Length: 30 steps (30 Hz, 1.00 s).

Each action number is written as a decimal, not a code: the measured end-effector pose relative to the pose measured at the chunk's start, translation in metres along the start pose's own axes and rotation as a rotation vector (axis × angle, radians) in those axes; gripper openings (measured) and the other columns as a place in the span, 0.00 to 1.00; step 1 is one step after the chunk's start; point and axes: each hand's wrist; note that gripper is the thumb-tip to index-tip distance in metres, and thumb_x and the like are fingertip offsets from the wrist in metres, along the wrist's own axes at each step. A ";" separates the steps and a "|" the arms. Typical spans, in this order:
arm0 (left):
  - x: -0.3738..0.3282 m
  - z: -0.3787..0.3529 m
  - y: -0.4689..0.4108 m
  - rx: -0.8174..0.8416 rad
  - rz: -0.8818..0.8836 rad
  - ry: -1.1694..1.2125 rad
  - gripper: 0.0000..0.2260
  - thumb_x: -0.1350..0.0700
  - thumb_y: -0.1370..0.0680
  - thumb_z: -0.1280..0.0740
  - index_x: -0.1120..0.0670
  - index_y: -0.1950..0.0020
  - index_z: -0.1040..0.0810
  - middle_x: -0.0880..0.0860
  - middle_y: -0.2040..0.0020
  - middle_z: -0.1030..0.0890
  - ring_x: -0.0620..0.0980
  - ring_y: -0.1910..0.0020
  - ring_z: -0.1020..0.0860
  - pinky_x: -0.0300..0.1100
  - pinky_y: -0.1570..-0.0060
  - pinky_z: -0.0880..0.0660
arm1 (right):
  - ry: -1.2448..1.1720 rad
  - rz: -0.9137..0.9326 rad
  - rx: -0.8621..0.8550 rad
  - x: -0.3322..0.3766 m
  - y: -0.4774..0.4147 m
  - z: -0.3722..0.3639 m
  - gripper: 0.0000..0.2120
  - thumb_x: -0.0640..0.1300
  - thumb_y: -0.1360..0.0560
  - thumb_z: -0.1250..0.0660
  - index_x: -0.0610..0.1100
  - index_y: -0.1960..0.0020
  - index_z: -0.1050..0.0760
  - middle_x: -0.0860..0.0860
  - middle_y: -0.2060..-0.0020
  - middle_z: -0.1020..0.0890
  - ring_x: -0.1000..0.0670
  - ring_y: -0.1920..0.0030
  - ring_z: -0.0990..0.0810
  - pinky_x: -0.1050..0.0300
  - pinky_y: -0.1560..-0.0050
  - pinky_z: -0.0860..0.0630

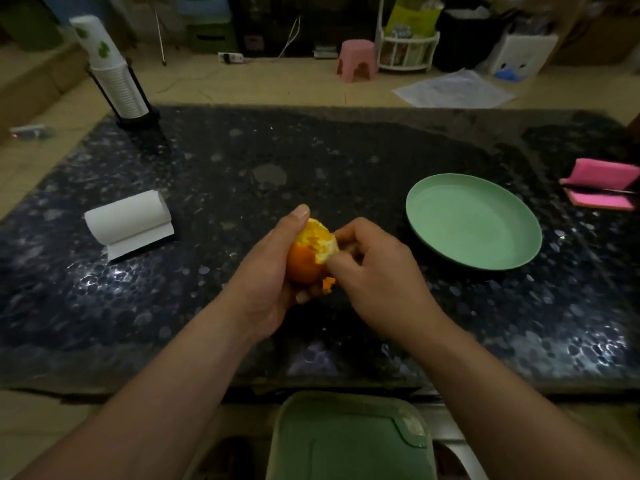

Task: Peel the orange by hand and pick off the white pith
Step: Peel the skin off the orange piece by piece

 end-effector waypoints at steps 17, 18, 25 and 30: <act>0.001 0.007 -0.004 0.035 0.011 -0.016 0.25 0.33 0.20 0.36 0.56 0.49 0.21 0.58 0.63 0.21 0.52 0.71 0.26 0.38 0.79 0.35 | -0.146 -0.103 0.201 0.001 0.001 0.001 0.07 0.51 0.14 0.41 0.54 0.39 0.25 0.50 0.56 0.14 0.49 0.59 0.14 0.50 0.62 0.16; 0.002 0.006 -0.004 0.038 0.009 -0.023 0.25 0.33 0.20 0.36 0.56 0.49 0.21 0.59 0.63 0.21 0.52 0.71 0.26 0.38 0.79 0.35 | -0.130 -0.105 0.207 0.001 0.000 0.003 0.07 0.51 0.15 0.40 0.54 0.40 0.25 0.49 0.56 0.14 0.49 0.59 0.14 0.50 0.61 0.16; 0.011 0.001 -0.007 0.026 -0.034 -0.042 0.23 0.35 0.20 0.34 0.56 0.47 0.23 0.59 0.60 0.22 0.51 0.72 0.26 0.39 0.80 0.34 | -0.059 -0.102 0.187 -0.001 0.000 0.005 0.03 0.49 0.18 0.35 0.52 0.44 0.25 0.49 0.59 0.14 0.51 0.63 0.14 0.56 0.64 0.17; 0.013 0.000 -0.006 0.002 -0.059 -0.050 0.25 0.35 0.20 0.34 0.58 0.43 0.22 0.61 0.58 0.21 0.52 0.71 0.26 0.38 0.80 0.35 | -0.042 -0.090 0.165 -0.001 0.001 0.003 0.02 0.49 0.17 0.36 0.53 0.45 0.26 0.50 0.60 0.15 0.53 0.64 0.15 0.52 0.63 0.16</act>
Point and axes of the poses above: each hand's wrist, its own y-axis away from the middle knuckle, its own z-axis out of the back of the hand, x = y × z
